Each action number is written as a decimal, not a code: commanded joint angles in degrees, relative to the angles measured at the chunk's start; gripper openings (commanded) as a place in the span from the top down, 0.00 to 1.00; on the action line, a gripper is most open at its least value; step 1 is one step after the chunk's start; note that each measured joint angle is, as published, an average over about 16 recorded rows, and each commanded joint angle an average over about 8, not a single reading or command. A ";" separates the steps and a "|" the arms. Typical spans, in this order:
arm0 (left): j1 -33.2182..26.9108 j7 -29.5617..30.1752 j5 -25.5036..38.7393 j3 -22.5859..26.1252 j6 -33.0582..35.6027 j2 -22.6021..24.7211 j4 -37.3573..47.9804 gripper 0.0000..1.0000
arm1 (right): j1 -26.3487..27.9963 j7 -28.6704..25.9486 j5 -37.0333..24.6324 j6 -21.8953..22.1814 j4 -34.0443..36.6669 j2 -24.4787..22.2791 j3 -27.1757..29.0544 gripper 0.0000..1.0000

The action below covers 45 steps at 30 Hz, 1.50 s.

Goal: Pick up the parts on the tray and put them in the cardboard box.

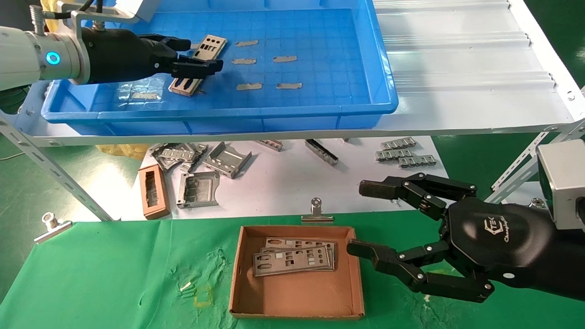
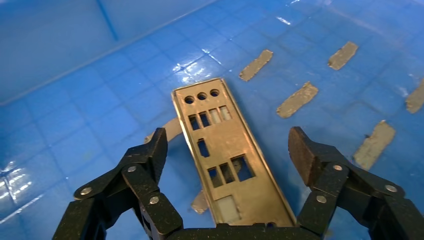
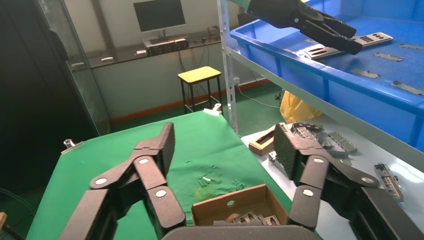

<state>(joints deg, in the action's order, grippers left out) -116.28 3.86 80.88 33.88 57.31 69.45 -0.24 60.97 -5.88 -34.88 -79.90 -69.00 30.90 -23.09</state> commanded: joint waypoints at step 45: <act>-1.91 -4.38 -2.90 -2.02 3.08 -1.43 -1.25 1.00 | 0.00 0.00 0.00 0.00 0.00 0.00 0.00 0.00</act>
<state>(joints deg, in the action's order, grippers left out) -117.99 -0.45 78.00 31.87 60.11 68.09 -1.32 60.97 -5.88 -34.88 -79.90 -69.00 30.90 -23.09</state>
